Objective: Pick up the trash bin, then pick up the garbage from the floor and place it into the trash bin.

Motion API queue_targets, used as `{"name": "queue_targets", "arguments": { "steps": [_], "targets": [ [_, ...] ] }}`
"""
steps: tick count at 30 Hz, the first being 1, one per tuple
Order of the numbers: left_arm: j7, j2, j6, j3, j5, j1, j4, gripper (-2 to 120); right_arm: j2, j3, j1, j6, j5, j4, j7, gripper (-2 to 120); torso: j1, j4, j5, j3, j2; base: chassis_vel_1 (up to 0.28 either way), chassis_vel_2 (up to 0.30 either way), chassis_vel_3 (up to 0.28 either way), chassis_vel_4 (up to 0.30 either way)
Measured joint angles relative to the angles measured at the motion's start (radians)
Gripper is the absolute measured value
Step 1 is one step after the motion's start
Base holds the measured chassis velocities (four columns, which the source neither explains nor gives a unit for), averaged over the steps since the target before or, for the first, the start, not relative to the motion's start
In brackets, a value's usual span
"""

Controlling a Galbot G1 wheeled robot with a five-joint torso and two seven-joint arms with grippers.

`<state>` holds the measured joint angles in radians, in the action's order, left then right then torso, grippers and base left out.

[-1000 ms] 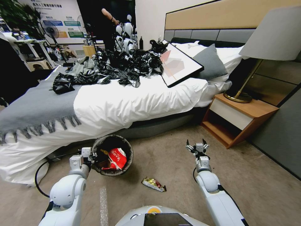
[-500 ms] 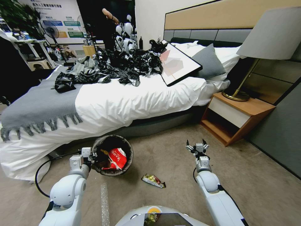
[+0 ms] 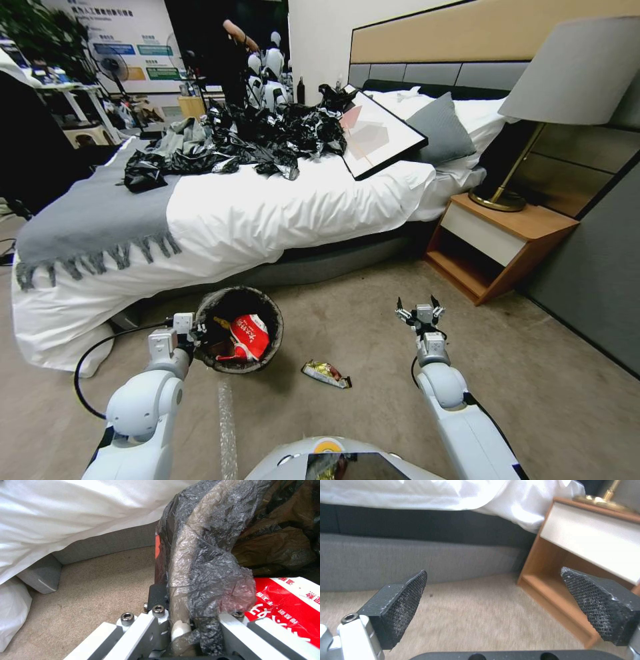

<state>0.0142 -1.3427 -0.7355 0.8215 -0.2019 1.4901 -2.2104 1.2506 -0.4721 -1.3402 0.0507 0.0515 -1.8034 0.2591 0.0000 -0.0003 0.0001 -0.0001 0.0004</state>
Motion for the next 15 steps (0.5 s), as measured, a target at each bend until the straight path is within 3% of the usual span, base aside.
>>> {"name": "queue_targets", "arguments": {
  "steps": [4,7,8,9,10,13,14,15],
  "targets": [
    [0.000,0.002,0.000,-0.003,0.002,0.000,0.000,0,-0.080,0.048,0.055,0.070,0.075,-0.014,0.020,100,0.000,-0.0001,-0.0001,0.000,0.000,0.000,0.000,0.000,0.000],
    [0.000,0.005,0.000,-0.004,0.005,0.003,-0.007,0,-0.273,0.217,0.230,0.222,0.240,-0.006,0.050,100,0.000,0.0005,-0.0004,0.000,0.000,0.000,0.000,0.000,0.000],
    [0.000,0.005,0.000,-0.004,0.005,0.003,-0.007,0,-0.273,0.217,0.230,0.222,0.240,-0.006,0.050,100,0.000,0.0005,-0.0004,0.000,0.000,0.000,0.000,0.000,0.000],
    [0.000,0.006,0.000,-0.003,0.005,0.005,-0.009,0,-0.315,0.272,0.290,0.272,0.306,0.003,0.053,100,0.000,0.0004,0.0007,0.000,0.000,0.000,0.000,0.000,0.000],
    [0.000,0.006,0.000,0.001,0.011,0.009,-0.010,0,-0.378,0.359,0.406,0.417,0.425,0.012,0.001,100,0.000,0.0000,-0.0006,0.000,0.000,0.000,0.000,0.000,0.000],
    [-0.001,0.004,0.000,0.001,0.013,0.012,-0.010,0,-0.405,0.437,0.509,0.506,0.498,0.028,-0.052,100,0.000,-0.0004,0.0002,0.000,0.000,0.000,0.000,0.000,0.000],
    [-0.001,0.000,0.000,0.001,0.016,0.015,-0.010,0,-0.418,0.526,0.630,0.607,0.554,0.050,-0.108,100,0.000,0.0003,-0.0003,0.000,0.000,0.000,0.000,0.000,0.000],
    [-0.001,-0.001,0.000,0.001,0.018,0.015,-0.010,0,-0.419,0.565,0.677,0.642,0.581,0.067,-0.134,100,0.000,0.0007,-0.0012,0.000,0.000,0.000,0.000,0.000,0.000]
  ]
}}
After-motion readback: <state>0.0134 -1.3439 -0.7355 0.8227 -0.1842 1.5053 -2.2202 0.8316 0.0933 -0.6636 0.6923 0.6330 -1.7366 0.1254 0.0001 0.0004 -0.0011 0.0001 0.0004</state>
